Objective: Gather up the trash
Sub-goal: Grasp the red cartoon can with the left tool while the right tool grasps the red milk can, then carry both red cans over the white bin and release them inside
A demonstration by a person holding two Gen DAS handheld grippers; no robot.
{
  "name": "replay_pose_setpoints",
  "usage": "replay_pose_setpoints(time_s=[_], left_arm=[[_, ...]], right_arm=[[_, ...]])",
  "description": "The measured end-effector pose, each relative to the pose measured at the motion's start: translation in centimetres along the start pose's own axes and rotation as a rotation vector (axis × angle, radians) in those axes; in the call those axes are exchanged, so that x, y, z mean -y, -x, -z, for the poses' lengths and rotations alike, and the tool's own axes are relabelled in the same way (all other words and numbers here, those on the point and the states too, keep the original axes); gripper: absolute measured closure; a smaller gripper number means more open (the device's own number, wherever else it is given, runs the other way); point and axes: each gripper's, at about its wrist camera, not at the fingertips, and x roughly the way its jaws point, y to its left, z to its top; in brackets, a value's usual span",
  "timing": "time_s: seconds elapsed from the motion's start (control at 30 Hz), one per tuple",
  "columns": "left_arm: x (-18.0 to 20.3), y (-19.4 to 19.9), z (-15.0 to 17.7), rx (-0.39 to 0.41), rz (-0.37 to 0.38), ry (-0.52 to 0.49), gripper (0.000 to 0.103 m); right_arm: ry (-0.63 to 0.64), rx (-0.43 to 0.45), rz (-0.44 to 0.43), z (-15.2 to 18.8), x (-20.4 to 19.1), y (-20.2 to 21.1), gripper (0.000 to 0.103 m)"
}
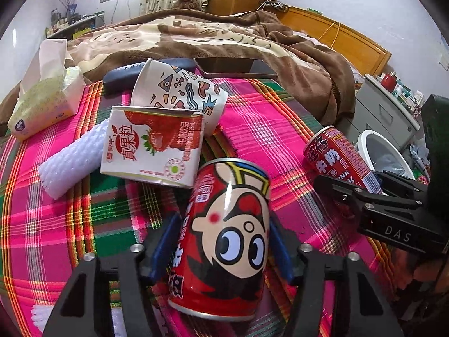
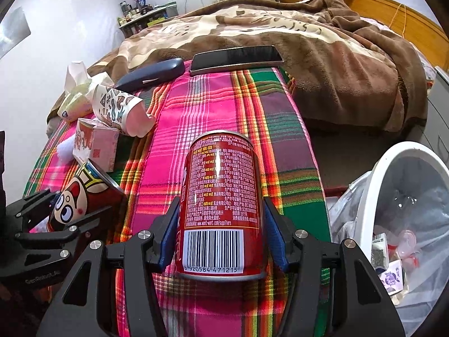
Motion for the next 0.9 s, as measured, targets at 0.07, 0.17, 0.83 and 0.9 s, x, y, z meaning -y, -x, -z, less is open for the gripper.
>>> replay_pose_setpoints(time_s=[0.07,0.17,0.83,0.9], left_arm=[[0.0,0.0,-0.1,0.000,-0.005,0.009,0.047],[0.2,0.1,0.0,-0.002,-0.014,0.009,0.048],[1.8,2.5,1.9,0.022,-0.024,0.033,0.048],[2.1,3.1,2.0,0.031,-0.027,0.034,0.048]], right_arm=[[0.000,0.001,-0.002,0.0,0.0,0.0,0.047],[0.000,0.006,-0.010,0.0,0.0,0.1,0.049],[-0.006,0.059,-0.029,1.2,0.3,2.7,0.049],[-0.009,0.069,-0.030,1.3,0.4,3.2,0.049]])
